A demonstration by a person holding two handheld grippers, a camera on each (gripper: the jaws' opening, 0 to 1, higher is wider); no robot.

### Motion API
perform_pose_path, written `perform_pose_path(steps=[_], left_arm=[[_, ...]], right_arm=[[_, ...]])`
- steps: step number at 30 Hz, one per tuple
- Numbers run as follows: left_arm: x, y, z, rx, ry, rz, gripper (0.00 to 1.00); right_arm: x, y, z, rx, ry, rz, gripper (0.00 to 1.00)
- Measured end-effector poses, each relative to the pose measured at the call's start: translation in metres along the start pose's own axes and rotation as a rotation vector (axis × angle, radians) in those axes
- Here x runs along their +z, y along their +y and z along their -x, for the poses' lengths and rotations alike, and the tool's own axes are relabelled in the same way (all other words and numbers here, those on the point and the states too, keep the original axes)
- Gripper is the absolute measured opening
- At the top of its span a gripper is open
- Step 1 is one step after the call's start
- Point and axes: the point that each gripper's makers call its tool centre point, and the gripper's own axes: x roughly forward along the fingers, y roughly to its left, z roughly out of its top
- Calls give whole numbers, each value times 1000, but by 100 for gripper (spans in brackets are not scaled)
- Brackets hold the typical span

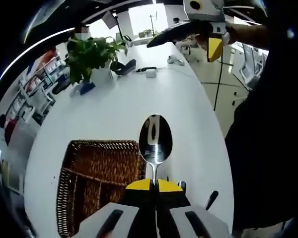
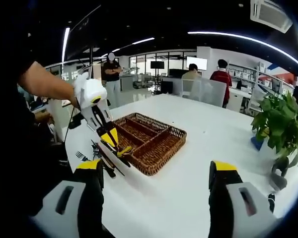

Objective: Arrange the knives, forks, and spoons in their matching storage slots by inserting each utensil handle-first until every utensil is classified and aligned in the correct compartment

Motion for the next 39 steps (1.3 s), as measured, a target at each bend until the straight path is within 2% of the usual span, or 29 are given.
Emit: perform_pose_path(steps=[3,9,14,18,22,24,27,31,33,37,39], left_arm=[[8,2,4,18,-25,-6,0],[35,8,28,50,-129,42,0],[41,19,53,94,-180,91,0],[47,21,69,106,-238,142,0],[53,20,80,112,-278,169,0],[61,21,88,117,-329,202,0],[71,23,95,127,-385,230,0],[87,19,100,119,-458,269,0],[96,18,104,119,-498,285,0],[108,14,109,101,-560,316,0],[110,14,110,102,-578,327,0]], right_arm=[[4,5,-5,16,-7,2,88],[9,13,-17,55,-10,19,85],[26,10,-25,75,-34,29,83],[40,19,-37,138,-63,-2,76],[44,33,-52,193,-58,-1,75],[46,46,-63,237,-57,33,73],[51,64,-75,291,-70,36,71],[60,86,-85,379,-93,19,54],[67,95,-89,414,-110,-22,52],[79,119,-91,515,-118,-56,41],[84,122,-94,514,-132,-61,39]])
